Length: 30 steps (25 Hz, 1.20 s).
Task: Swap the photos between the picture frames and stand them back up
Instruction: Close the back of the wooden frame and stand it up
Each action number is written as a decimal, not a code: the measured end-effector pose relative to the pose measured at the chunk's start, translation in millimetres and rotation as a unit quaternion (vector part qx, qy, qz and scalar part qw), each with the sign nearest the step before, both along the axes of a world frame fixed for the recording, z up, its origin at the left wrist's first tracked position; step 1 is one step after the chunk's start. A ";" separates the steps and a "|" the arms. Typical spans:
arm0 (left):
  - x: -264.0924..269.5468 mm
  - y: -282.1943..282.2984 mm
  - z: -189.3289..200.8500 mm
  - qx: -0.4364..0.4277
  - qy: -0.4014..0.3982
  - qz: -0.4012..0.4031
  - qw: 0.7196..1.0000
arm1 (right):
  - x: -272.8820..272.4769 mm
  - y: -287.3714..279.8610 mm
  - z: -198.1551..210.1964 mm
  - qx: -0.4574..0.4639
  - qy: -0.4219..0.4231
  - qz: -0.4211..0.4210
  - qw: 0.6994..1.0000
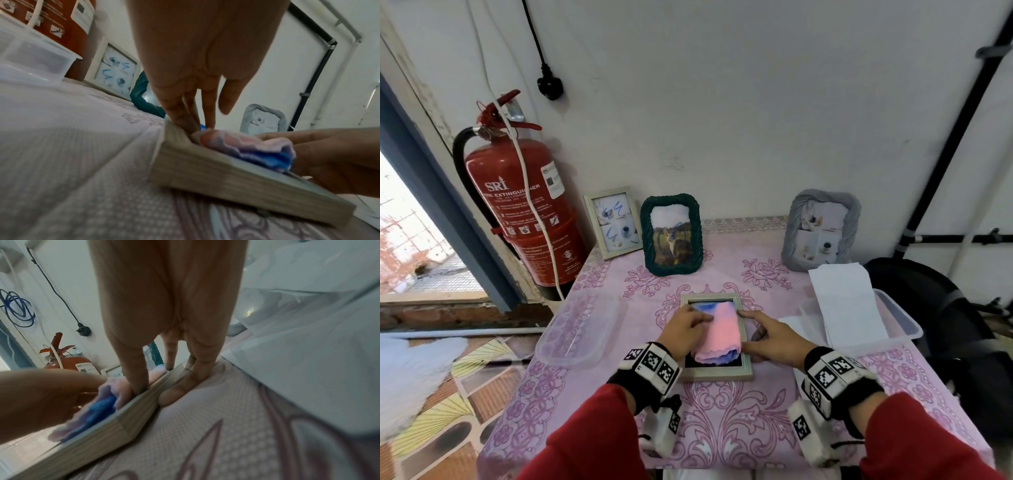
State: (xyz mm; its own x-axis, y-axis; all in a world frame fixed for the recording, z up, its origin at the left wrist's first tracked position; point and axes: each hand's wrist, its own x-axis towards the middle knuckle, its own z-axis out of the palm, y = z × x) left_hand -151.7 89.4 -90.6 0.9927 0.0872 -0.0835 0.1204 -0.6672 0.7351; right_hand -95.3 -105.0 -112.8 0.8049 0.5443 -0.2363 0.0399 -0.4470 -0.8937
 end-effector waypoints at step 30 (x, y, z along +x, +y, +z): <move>-19.2 56.0 -2.6 0.095 0.096 -0.165 0.977 | 9.0 57.1 42.9 -0.277 -0.329 0.229 0.873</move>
State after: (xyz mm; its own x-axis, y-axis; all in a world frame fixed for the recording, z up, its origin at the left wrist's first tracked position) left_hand -170.8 145.4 -93.2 0.9371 -0.2025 -0.2843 -0.0005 -0.8153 0.5791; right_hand -86.2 -47.9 -69.9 0.5938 0.7934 -0.1337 0.7514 -0.6063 -0.2604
